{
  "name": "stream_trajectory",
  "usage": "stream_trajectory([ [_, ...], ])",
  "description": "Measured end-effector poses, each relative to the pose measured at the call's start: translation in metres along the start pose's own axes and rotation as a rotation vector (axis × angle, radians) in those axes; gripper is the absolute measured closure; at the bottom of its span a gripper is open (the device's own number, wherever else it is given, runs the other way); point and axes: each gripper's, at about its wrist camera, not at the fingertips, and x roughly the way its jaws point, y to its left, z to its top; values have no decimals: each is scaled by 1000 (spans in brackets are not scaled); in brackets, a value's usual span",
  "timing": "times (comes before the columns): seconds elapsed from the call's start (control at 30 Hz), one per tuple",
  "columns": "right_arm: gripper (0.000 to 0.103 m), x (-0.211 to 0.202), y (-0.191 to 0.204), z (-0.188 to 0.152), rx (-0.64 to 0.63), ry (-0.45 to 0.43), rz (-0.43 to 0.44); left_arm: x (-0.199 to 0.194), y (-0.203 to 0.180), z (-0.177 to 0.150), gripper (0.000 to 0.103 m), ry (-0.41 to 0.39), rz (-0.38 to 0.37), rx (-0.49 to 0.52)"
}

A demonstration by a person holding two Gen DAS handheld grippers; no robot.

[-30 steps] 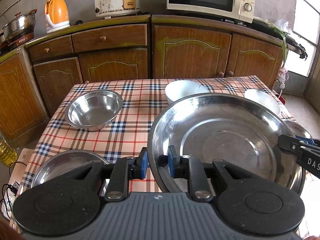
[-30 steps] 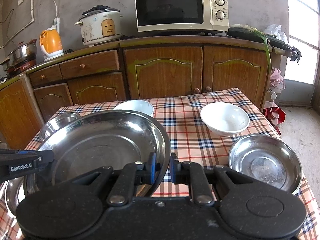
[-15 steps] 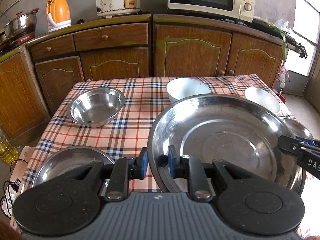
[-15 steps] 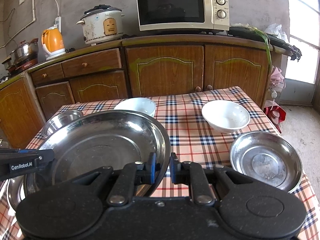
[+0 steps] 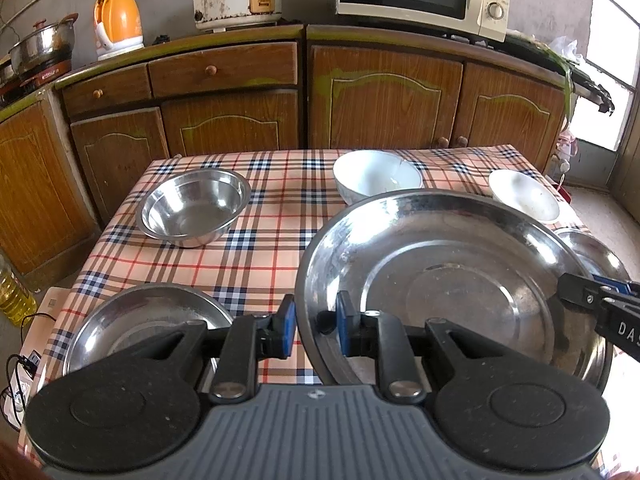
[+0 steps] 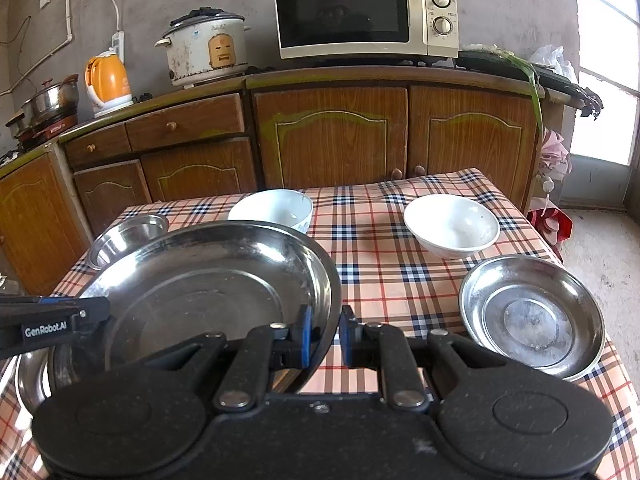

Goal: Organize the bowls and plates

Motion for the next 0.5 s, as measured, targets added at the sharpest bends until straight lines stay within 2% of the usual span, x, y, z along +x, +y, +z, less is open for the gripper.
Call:
stream_trajectory([
  [0.5,83,-2,0,-6,1,10,-1,-1,0,-8,82,8,2,-2],
])
